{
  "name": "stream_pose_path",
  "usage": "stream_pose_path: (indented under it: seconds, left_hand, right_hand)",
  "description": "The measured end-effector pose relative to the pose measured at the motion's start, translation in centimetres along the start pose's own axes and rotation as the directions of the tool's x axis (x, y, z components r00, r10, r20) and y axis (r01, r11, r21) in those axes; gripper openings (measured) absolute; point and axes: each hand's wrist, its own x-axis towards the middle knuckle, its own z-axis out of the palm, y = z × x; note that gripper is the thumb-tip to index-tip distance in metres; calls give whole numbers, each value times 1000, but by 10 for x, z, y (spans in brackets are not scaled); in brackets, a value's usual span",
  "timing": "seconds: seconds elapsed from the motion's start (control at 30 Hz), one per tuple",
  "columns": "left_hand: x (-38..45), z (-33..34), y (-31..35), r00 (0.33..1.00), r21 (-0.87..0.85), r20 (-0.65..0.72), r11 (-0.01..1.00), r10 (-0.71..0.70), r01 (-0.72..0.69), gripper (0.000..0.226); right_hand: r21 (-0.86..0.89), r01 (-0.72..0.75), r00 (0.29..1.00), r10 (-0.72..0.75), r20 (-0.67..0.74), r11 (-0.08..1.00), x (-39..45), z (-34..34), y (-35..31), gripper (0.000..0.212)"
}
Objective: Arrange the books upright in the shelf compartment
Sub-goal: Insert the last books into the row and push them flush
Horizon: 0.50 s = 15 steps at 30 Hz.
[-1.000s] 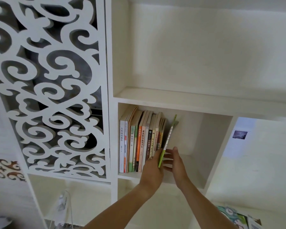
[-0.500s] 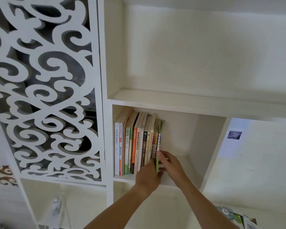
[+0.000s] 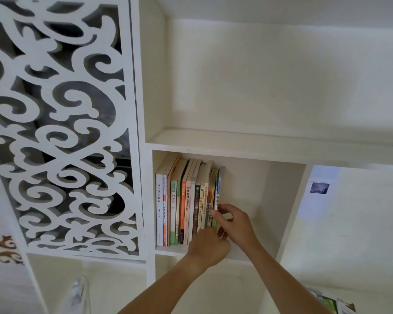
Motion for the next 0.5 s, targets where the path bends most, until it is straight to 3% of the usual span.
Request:
stream_pose_path:
  seconds: [0.07,0.17,0.33,0.5]
  left_hand:
    - [5,2,2,1000,-48,21,999,5,-4,33]
    - [12,11,-7,997,13,-78,1000,27,-26,26]
    - [-1,38,-26,979,-216,-201,976,-25,-20,46]
    - [8,34,-53,949,-61,-316,998,-3,-17,22]
  right_hand:
    - [4,15,1000,-15,-22,1000,-1,0,3,29]
    - [27,-47,999,46,20,999,-4,2,9,39]
    - [-4,-76,992,76,102,997,-14,5,26,53]
    - [-54,-26,999,28,41,998,-12,16,33,42]
